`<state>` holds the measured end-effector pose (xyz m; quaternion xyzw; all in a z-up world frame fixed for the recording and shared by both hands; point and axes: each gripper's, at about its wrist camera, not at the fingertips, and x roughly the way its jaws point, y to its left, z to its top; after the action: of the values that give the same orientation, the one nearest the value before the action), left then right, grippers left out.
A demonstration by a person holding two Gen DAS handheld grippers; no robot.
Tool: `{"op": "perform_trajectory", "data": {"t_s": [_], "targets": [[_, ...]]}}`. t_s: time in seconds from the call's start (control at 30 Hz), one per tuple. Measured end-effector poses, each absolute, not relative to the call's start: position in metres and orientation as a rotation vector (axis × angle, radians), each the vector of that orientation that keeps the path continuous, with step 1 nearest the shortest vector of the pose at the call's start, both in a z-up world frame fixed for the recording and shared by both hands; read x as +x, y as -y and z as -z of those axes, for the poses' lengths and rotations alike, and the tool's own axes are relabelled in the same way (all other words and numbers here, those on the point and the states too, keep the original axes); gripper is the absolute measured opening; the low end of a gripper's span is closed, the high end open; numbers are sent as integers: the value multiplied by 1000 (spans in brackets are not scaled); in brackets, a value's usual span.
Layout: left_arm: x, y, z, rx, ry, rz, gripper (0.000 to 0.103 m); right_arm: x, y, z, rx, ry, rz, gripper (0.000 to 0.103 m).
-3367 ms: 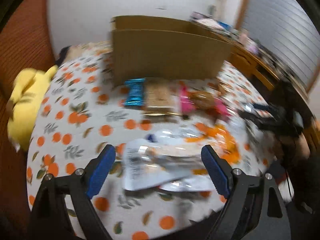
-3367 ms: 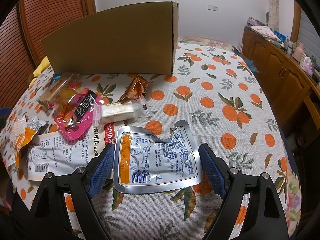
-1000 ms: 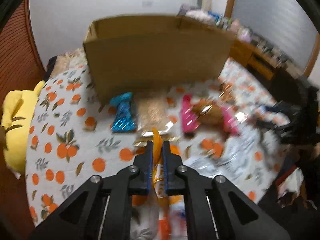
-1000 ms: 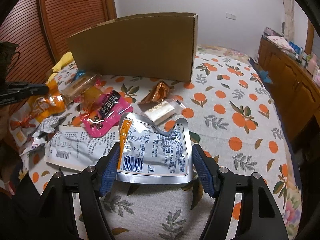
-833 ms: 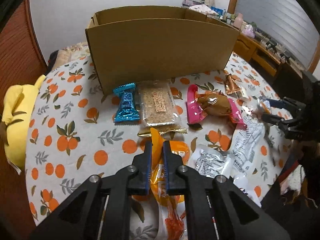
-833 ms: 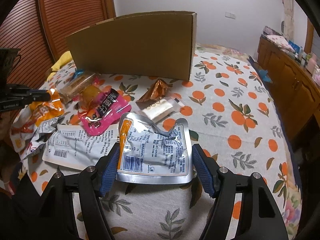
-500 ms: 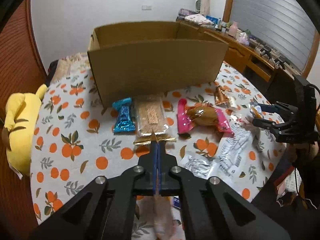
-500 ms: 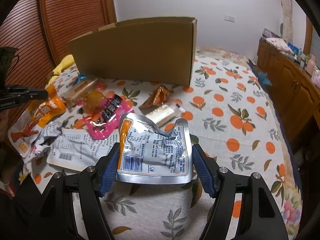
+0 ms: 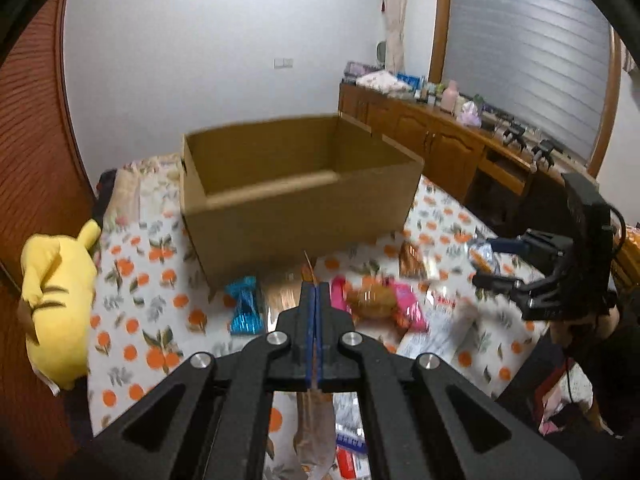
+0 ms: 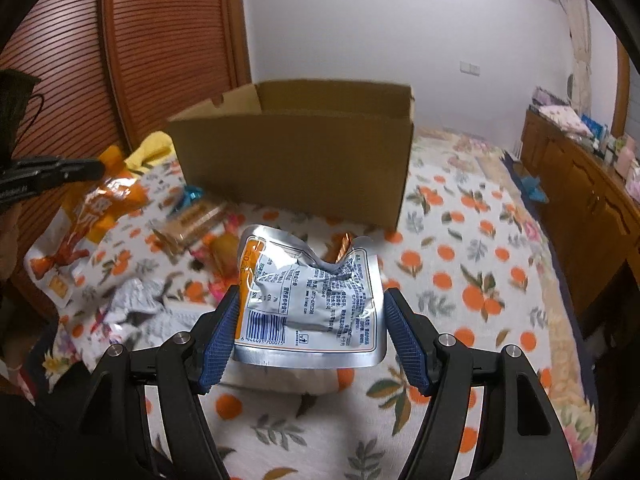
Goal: Organize snacks
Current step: 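Put the silver pouch in the box with right tool while left drops orange bag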
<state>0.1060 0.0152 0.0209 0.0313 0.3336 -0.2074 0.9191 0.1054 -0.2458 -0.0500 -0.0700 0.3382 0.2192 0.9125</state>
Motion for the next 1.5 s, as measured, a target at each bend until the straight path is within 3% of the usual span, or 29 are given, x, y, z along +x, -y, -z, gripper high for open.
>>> {"op": "perform_trajectory", "data": {"t_s": [0.37,0.7,1.33,1.5], "targets": [[164,-18,-85,82,-591,401,0,136,222,-15,-189,-565,-487,72],[228,-22,-110,75,-587,355,0,192,204,-47,-179,-537,-503,72],[306,10,-86,113,-668,283,0,287,185,-13,-108,-679,-447,73],[316,14,-78,119,-684,279,0,295,184,-3,-97,-706,-448,77]]}}
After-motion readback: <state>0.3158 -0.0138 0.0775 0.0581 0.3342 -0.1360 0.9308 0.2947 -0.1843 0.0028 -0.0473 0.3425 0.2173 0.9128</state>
